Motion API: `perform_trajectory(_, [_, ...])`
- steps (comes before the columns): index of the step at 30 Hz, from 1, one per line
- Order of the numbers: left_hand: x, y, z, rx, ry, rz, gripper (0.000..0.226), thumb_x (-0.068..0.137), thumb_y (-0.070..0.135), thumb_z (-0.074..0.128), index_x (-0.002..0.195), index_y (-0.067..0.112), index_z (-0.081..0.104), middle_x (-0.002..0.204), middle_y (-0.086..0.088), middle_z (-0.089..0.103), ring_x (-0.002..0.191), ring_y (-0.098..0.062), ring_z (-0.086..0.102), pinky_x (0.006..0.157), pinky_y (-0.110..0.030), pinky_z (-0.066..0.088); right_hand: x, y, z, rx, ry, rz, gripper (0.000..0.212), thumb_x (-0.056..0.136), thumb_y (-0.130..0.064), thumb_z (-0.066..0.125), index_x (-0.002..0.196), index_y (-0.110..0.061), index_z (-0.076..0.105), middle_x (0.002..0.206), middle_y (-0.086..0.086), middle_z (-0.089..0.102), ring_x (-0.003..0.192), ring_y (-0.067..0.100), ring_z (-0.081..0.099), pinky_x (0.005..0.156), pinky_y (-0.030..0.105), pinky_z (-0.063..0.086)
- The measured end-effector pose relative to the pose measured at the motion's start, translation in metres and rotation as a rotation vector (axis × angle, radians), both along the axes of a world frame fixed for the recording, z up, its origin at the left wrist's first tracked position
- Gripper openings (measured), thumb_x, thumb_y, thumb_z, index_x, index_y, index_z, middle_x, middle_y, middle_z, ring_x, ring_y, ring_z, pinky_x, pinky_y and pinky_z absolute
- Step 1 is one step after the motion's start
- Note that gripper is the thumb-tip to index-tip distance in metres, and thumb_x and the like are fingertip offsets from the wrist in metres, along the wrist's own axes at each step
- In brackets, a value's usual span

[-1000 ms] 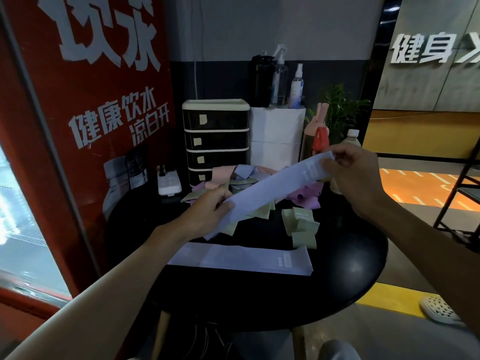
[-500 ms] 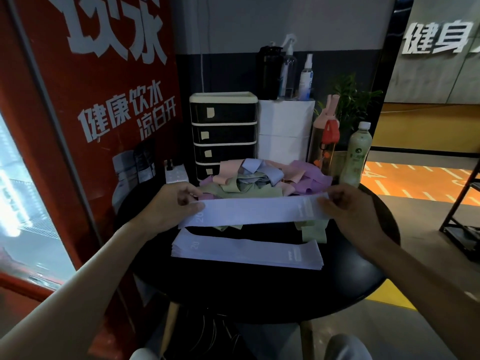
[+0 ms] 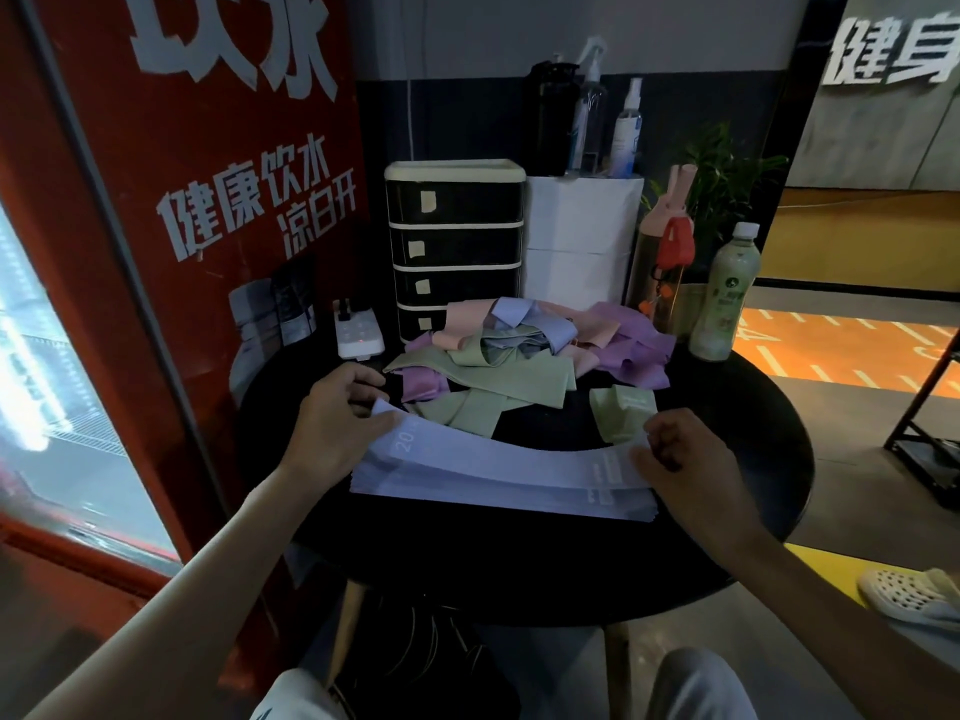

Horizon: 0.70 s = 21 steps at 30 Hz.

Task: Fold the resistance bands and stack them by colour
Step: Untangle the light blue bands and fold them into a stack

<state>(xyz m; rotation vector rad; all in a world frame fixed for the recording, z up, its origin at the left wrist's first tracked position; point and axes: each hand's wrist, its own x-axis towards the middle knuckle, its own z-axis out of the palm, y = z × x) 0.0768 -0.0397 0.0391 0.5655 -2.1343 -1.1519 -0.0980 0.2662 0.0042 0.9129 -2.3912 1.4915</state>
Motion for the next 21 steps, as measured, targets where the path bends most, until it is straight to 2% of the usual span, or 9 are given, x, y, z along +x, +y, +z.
perform_trajectory(2, [0.002,0.000,-0.003,-0.005,-0.003,0.003,0.037,0.079,0.003,0.080,0.099,0.025,0.057,0.098,-0.011,0.065,0.087,-0.026,0.066,0.080,-0.041,0.058,0.003,0.001,-0.002,0.029,0.023,-0.016,0.016,0.086,-0.004,0.068,0.095,-0.011,0.058,0.081,0.004,0.061,0.075,0.016,0.060,0.063,0.012,0.045])
perform_trajectory(4, [0.002,0.000,-0.006,0.011,-0.011,-0.004,0.040,0.080,0.004,0.079,0.106,0.022,0.055,0.100,-0.009,0.065,0.085,-0.023,0.066,0.075,-0.034,0.057,0.006,0.000,-0.004,0.042,0.033,-0.025,0.016,0.086,-0.005,0.068,0.095,-0.012,0.058,0.082,0.003,0.061,0.077,0.012,0.060,0.063,0.009,0.044])
perform_trajectory(7, [0.003,0.000,-0.010,-0.001,-0.040,-0.017,0.042,0.083,0.006,0.077,0.114,0.022,0.054,0.105,-0.003,0.064,0.083,-0.017,0.064,0.069,-0.023,0.052,0.010,-0.001,-0.005,0.040,0.021,-0.010,0.016,0.087,-0.005,0.068,0.098,-0.013,0.059,0.085,0.001,0.062,0.078,0.013,0.060,0.064,0.008,0.045])
perform_trajectory(10, [0.004,-0.003,-0.014,-0.031,-0.068,-0.022,0.043,0.084,0.008,0.077,0.116,0.025,0.054,0.109,-0.002,0.064,0.086,-0.018,0.064,0.072,-0.024,0.052,0.013,-0.003,-0.007,0.028,0.035,-0.027,0.013,0.088,-0.006,0.067,0.096,-0.014,0.061,0.084,-0.008,0.060,0.077,0.002,0.058,0.065,0.003,0.042])
perform_trajectory(14, [0.005,-0.007,-0.017,-0.072,-0.099,-0.015,0.043,0.083,0.011,0.079,0.114,0.028,0.054,0.111,-0.001,0.063,0.086,-0.015,0.064,0.068,-0.017,0.048,0.010,-0.002,-0.010,-0.007,0.007,-0.035,0.014,0.086,-0.003,0.069,0.092,-0.014,0.063,0.084,-0.004,0.063,0.078,-0.009,0.057,0.065,0.002,0.041])
perform_trajectory(17, [0.005,-0.008,-0.020,-0.131,-0.131,-0.015,0.041,0.084,0.011,0.078,0.112,0.029,0.054,0.113,-0.001,0.062,0.083,-0.009,0.061,0.066,-0.012,0.043,0.008,-0.001,-0.013,0.011,0.010,-0.035,0.012,0.085,-0.004,0.070,0.090,-0.012,0.064,0.082,0.000,0.063,0.075,-0.003,0.058,0.064,0.002,0.040])
perform_trajectory(21, [0.005,-0.009,-0.025,-0.166,-0.157,-0.025,0.040,0.085,0.012,0.076,0.112,0.031,0.054,0.115,0.001,0.060,0.085,-0.010,0.057,0.076,-0.024,0.043,0.006,-0.001,-0.014,0.043,0.008,-0.033,0.011,0.086,-0.005,0.069,0.093,-0.011,0.064,0.085,0.003,0.064,0.078,0.005,0.058,0.065,0.003,0.041])
